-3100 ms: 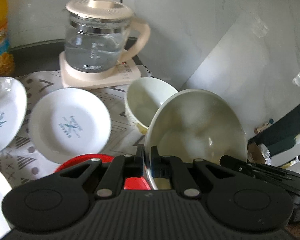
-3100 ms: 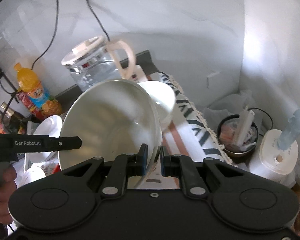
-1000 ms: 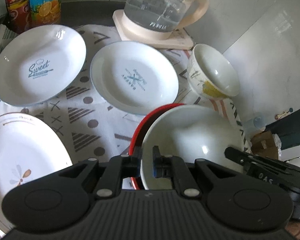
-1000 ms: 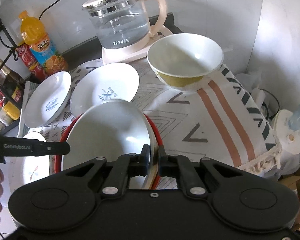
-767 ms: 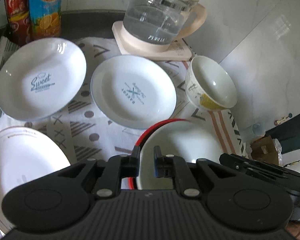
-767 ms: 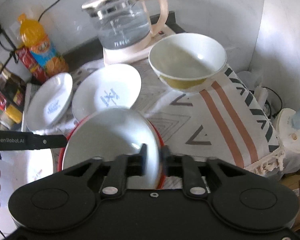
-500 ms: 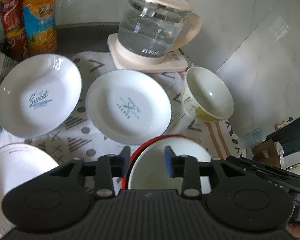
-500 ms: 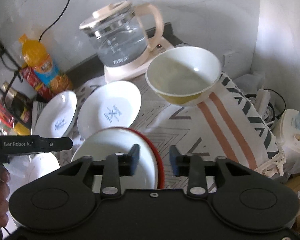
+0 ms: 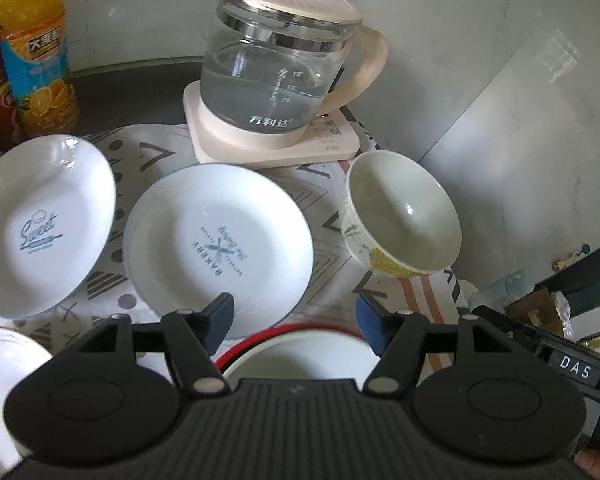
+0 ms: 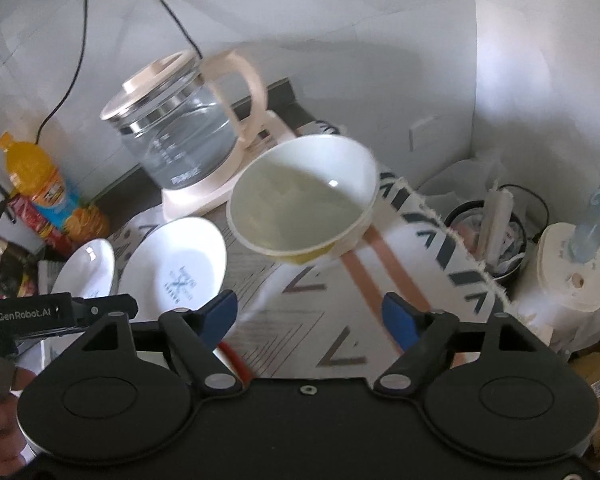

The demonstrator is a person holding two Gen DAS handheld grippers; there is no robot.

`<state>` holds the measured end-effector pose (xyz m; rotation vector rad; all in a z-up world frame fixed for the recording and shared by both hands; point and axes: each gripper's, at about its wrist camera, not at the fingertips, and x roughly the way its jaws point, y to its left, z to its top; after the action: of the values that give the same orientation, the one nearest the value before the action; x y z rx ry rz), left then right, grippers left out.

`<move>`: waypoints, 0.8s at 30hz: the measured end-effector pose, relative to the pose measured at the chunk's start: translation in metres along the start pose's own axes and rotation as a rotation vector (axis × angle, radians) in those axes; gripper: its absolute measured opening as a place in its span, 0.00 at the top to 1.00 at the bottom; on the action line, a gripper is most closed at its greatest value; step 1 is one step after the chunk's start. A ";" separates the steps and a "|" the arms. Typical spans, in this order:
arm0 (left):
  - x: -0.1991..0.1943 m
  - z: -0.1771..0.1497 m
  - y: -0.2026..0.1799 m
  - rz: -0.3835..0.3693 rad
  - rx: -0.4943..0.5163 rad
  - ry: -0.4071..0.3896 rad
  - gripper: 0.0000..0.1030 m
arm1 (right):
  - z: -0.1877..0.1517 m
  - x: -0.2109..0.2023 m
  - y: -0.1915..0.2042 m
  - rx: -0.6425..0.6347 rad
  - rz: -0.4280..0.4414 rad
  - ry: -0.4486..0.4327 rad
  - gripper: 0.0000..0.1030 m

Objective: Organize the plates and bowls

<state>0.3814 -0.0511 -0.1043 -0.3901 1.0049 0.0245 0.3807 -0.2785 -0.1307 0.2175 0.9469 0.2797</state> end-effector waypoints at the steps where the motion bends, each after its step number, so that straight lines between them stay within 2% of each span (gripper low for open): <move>1: 0.002 0.003 -0.003 -0.002 0.000 -0.001 0.36 | 0.003 0.001 -0.002 -0.001 -0.002 -0.003 0.23; 13: 0.045 0.029 -0.031 -0.008 -0.006 0.005 0.36 | 0.034 0.029 -0.024 -0.008 -0.009 -0.006 0.22; 24: 0.078 0.048 -0.047 -0.012 -0.021 0.005 0.36 | 0.053 0.066 -0.039 0.005 0.007 0.027 0.28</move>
<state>0.4724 -0.0913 -0.1315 -0.4157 1.0079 0.0228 0.4659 -0.2965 -0.1631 0.2220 0.9738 0.2873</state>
